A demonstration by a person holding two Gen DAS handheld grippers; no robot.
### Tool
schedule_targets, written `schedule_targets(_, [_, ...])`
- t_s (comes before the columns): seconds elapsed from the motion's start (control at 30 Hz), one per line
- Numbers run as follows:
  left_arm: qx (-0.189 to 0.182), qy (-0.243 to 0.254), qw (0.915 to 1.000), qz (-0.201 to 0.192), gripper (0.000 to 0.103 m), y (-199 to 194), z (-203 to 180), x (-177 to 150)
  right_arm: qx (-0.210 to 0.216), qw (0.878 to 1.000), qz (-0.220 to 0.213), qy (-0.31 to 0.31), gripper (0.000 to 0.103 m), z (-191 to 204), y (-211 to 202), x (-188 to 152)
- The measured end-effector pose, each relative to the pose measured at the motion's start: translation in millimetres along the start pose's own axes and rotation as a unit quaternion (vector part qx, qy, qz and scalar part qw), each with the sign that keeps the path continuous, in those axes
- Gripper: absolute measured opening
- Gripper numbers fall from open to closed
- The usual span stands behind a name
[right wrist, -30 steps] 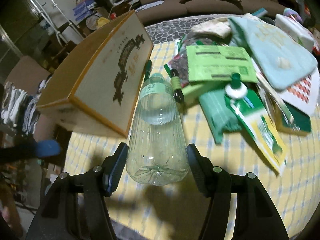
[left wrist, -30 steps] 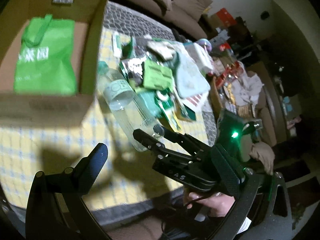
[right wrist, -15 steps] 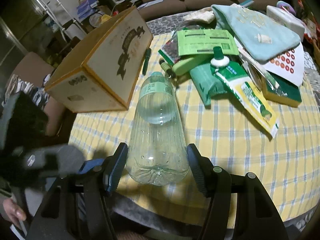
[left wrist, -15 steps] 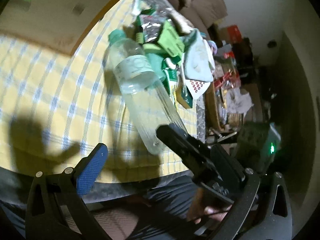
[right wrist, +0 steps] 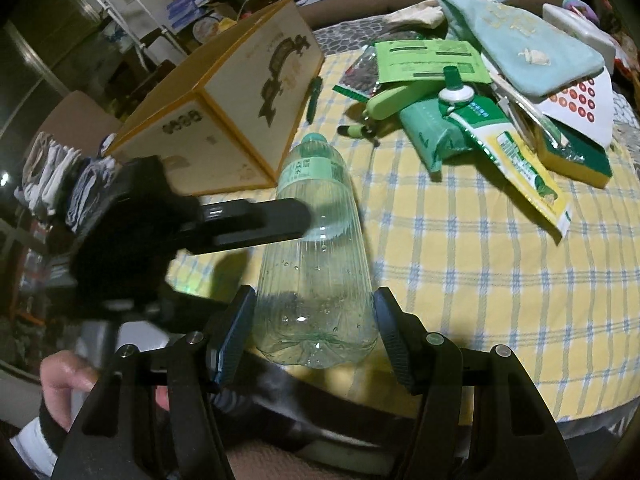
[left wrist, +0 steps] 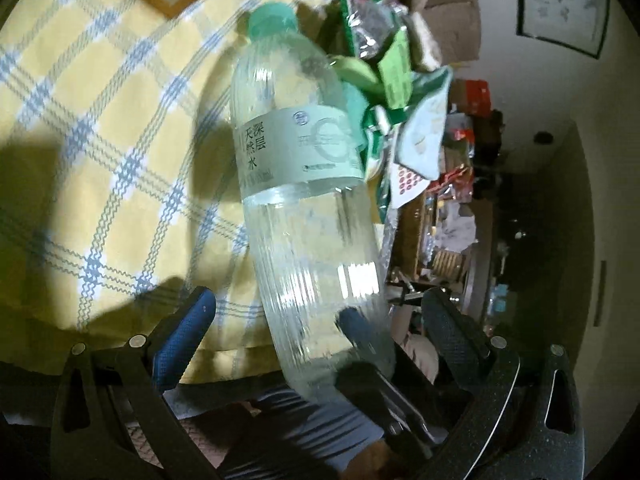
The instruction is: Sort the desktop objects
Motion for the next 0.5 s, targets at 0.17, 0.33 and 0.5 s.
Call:
schedule_targets(0.17, [-0.001,-0.025,0.9997,0.001,0.103,9,13,5,0.004,1.000,0.007,-0.009,0.063,11,-2,-9])
schedule_targets(0.33, [0.019,-0.027,0.9995,-0.003,0.089,11,14,10,-0.011,0.999,0.010,-0.030,0.063,21,-5,-13])
schedule_targets(0.5, [0.035,-0.002,0.9994,-0.007,0.066,10,-4,10,-0.030,0.998,0.002,-0.057,0.063,33,-12,-18])
Point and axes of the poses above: each gripper's, at about its wrist camera, not at the fingertips, and y roughly the way its jaws point, z to its left, x to its top, the point moved 4 cm from there along y, roughly the way its jaws point, and after that the axes turned 6 degrees about z, right-handed, at the moved point
